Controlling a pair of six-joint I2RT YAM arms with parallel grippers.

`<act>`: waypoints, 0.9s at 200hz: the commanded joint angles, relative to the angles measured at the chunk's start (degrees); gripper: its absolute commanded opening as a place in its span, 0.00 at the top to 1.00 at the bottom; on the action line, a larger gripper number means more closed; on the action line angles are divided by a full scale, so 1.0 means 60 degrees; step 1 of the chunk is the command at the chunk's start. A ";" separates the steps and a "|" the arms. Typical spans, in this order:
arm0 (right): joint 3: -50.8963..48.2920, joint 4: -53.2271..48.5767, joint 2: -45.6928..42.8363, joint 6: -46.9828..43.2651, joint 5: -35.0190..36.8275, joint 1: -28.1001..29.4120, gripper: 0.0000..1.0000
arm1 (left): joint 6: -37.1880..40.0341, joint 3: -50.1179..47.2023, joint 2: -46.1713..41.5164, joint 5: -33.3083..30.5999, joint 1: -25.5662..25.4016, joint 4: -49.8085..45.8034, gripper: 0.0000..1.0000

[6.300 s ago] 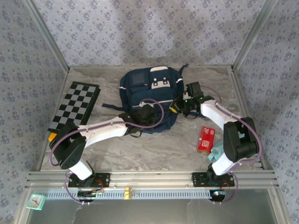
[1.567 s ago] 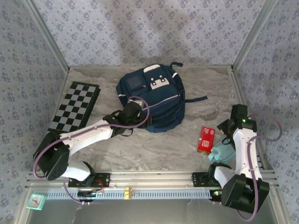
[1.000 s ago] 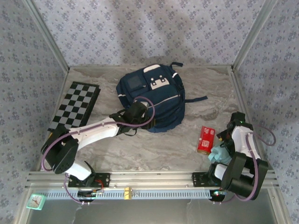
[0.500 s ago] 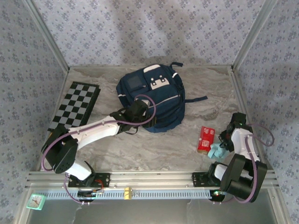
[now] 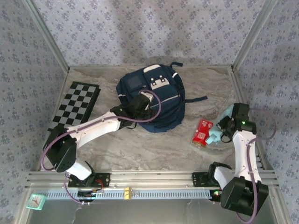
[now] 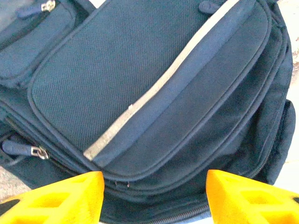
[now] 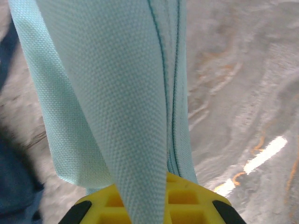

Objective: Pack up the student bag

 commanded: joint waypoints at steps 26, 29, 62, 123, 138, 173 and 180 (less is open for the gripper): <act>0.1337 -0.0892 0.0611 -0.0577 -0.0927 0.2028 0.92 | 0.2361 0.1415 0.1330 -0.0657 -0.0066 -0.0561 0.35; 0.1368 -0.0895 0.0650 -0.0592 -0.0944 0.2152 0.92 | 0.2444 0.1505 0.1423 -0.0671 -0.0064 -0.0598 0.35; 0.1555 -0.0711 0.1019 -0.0565 -0.1154 0.3192 0.93 | 0.3042 0.2392 0.2299 -0.0806 -0.0070 -0.0777 0.32; 0.1472 -0.0336 0.1379 -0.0577 -0.1344 0.3411 0.95 | 0.3585 0.3033 0.3164 -0.0162 -0.0266 -0.0660 0.29; 0.1402 -0.0191 0.1430 -0.0565 -0.1384 0.3408 0.95 | 0.3761 0.2989 0.3239 0.0011 -0.0328 -0.0576 0.27; 0.1352 0.0035 0.1654 -0.0552 -0.1505 0.3399 0.97 | 0.4083 0.3408 0.3828 -0.0581 -0.0335 -0.0563 0.25; 0.1351 0.0031 0.1704 -0.0550 -0.1504 0.3400 0.97 | 0.4133 0.3534 0.3969 -0.0715 -0.0327 -0.0574 0.25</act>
